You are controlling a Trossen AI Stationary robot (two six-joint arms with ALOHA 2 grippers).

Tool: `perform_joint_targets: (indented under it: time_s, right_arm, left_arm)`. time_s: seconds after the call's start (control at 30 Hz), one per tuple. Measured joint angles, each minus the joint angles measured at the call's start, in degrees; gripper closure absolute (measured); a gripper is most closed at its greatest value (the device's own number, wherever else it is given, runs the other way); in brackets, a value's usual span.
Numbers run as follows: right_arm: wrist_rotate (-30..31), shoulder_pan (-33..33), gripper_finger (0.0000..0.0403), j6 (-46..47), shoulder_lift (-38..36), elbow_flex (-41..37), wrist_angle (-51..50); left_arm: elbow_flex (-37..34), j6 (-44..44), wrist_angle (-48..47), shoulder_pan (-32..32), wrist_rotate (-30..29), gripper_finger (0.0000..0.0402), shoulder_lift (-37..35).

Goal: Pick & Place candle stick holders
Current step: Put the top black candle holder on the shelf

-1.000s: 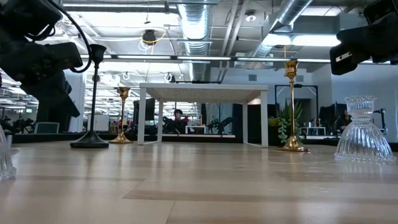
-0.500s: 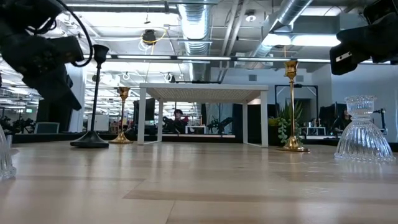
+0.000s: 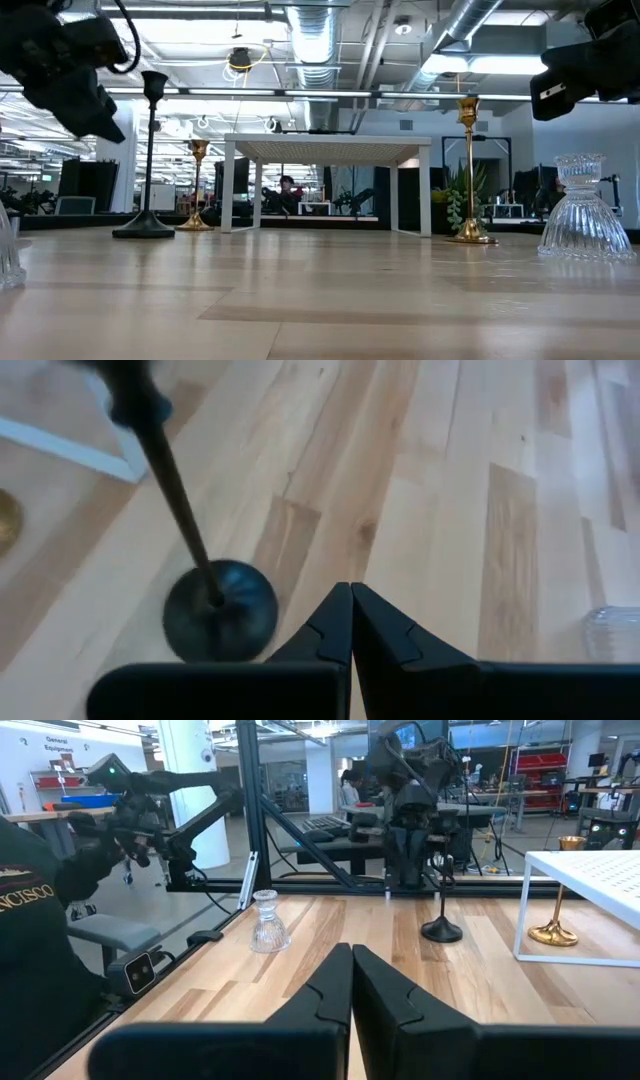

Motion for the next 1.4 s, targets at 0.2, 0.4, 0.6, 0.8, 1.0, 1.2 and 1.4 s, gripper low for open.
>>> perform_joint_targets:
  time_s: [0.2, 0.4, 0.6, 0.8, 1.0, 1.2, 1.4]
  right_arm:
    - [0.0, 0.0, 0.0403, 0.0, 0.0, 0.0, 0.0]
    - [0.0, 0.0, 0.0403, 0.0, 0.0, 0.0, 0.0]
    - [0.0, 0.0, 0.0403, 0.0, 0.0, 0.0, 0.0]
    - [0.0, 0.0, 0.0403, 0.0, 0.0, 0.0, 0.0]
    - [0.0, 0.0, 0.0403, 0.0, 0.0, 0.0, 0.0]
    - [0.0, 0.0, 0.0403, 0.0, 0.0, 0.0, 0.0]
    - [0.0, 0.0, 0.0403, 0.0, 0.0, 0.0, 0.0]
  left_arm:
    - [4.0, -2.1, -7.4, -3.7, -10.0, 0.0399, 0.0]
    - [4.3, -4.6, -8.2, -4.1, -11.4, 0.0399, 0.8]
    - [4.3, -4.7, -8.1, -4.1, -11.4, 0.0394, 3.0]
    - [4.3, -1.6, -7.5, -4.0, -11.5, 0.0391, 4.5]
    - [4.3, -2.2, -7.1, -3.5, -16.3, 0.0378, 5.2]
    - [4.2, -2.3, -5.9, -1.5, -16.6, 0.033, 5.2]
    - [4.2, -2.0, -3.1, -0.2, -16.6, 0.0269, 5.2]
